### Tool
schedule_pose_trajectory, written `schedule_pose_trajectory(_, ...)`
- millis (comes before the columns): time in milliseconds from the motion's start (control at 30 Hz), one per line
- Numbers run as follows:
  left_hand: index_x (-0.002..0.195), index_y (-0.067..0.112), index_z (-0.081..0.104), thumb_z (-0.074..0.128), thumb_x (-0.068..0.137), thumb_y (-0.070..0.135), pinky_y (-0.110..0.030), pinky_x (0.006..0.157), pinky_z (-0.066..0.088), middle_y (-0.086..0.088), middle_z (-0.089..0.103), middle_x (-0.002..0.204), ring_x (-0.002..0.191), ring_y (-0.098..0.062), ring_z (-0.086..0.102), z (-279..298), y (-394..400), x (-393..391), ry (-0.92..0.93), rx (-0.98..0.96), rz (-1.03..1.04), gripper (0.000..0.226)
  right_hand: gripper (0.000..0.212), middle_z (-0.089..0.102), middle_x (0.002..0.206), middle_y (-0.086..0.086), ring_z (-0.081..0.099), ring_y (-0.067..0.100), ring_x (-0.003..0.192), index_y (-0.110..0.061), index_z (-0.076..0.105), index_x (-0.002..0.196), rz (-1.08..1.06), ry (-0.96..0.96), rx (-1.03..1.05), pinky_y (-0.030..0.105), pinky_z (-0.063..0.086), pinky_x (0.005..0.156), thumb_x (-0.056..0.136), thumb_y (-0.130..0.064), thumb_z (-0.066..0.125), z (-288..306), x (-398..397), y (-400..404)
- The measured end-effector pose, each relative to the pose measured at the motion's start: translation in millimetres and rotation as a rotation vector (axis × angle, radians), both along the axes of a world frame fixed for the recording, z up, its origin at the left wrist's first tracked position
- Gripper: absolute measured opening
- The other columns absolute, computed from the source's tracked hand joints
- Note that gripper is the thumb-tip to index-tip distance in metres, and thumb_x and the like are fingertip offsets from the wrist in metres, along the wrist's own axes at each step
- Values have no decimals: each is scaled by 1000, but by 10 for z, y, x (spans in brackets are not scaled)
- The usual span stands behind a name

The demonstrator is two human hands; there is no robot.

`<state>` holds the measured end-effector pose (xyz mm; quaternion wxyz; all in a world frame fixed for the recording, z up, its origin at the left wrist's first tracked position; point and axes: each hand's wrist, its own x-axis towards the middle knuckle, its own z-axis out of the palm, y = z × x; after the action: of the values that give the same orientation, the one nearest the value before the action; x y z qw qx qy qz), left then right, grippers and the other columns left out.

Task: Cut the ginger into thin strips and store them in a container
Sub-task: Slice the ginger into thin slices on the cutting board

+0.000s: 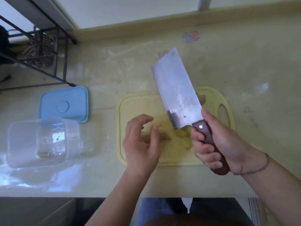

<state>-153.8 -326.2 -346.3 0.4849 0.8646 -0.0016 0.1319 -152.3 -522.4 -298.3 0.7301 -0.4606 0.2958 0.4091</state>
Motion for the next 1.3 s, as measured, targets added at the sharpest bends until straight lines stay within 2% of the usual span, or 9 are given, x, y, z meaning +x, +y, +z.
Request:
schedule_pose_trajectory(167, 112, 18, 64, 51, 94, 13, -20, 77, 54, 8, 69, 109, 104, -14, 68, 297, -229, 134, 289, -488, 127, 23, 66, 22, 48, -2, 20, 7, 31, -18, 42, 59, -72, 57, 149, 11, 25, 33, 82, -79, 44, -15, -16, -106)
schedule_pose_trajectory(333, 119, 10, 63, 46, 105, 7, -27, 82, 58, -2, 77, 104, 97, -19, 74, 373, -220, 350, 634, -782, 158, 22, 69, 30, 45, -3, 28, 6, 30, -17, 47, 62, -63, 100, 450, 14, 35, 33, 65, -79, 78, -78, -79, -219)
schedule_pose_trajectory(500, 119, 6, 65, 38, 103, 36, -38, 82, 59, -13, 75, 108, 93, -26, 73, 471, -225, 457, 1117, -1123, -99, 44, 66, 38, 61, 3, 46, 14, 47, -9, 57, 87, -103, 180, 845, 23, 48, 48, 102, -72, 41, -317, -128, -275)
schedule_pose_trajectory(700, 110, 4, 70, 49, 89, 33, -41, 84, 60, -16, 74, 109, 94, -31, 73, 421, -175, 438, 1200, -1228, -179, 42, 64, 38, 58, 1, 43, 13, 42, -12, 57, 83, -94, 200, 876, 22, 48, 43, 99, -72, 46, -417, -189, -318)
schedule_pose_trajectory(800, 105, 2, 73, 52, 89, 31, -39, 83, 60, -18, 72, 110, 96, -30, 71, 380, -142, 425, 1182, -1202, -161, 40, 62, 45, 51, -2, 43, 8, 36, -15, 55, 73, -61, 205, 739, 19, 42, 36, 89, -75, 62, -385, -206, -395)
schedule_pose_trajectory(933, 110, -3, 70, 54, 91, 12, -33, 84, 62, -23, 72, 106, 93, -29, 73, 379, -62, 415, 1109, -1163, -186, 29, 69, 46, 65, 5, 48, 16, 50, -6, 54, 92, -148, 194, 867, 27, 47, 49, 105, -71, 33, -389, -231, -518)
schedule_pose_trajectory(1033, 117, 1, 65, 46, 97, -13, -32, 89, 60, -17, 75, 108, 101, -25, 74, 347, -79, 358, 965, -791, -204, 31, 72, 41, 73, 7, 43, 22, 58, -4, 51, 99, -207, 174, 908, 32, 42, 54, 106, -70, 24, -389, -293, -616)
schedule_pose_trajectory(1133, 111, 21, 67, 49, 96, -12, -24, 86, 56, 0, 77, 105, 101, -10, 73, 320, -166, 323, 736, -378, -221, 40, 75, 40, 74, 8, 42, 25, 58, -4, 50, 100, -229, 156, 971, 30, 30, 45, 105, -73, 22, -368, -381, -690)
schedule_pose_trajectory(1300, 106, 23, 71, 64, 91, -8, -11, 75, 51, 13, 70, 106, 96, 3, 67, 205, -315, 311, 502, -82, -316, 35, 75, 41, 77, 8, 43, 27, 61, -3, 50, 102, -258, 160, 962, 30, 22, 44, 106, -72, 21, -307, -459, -769)
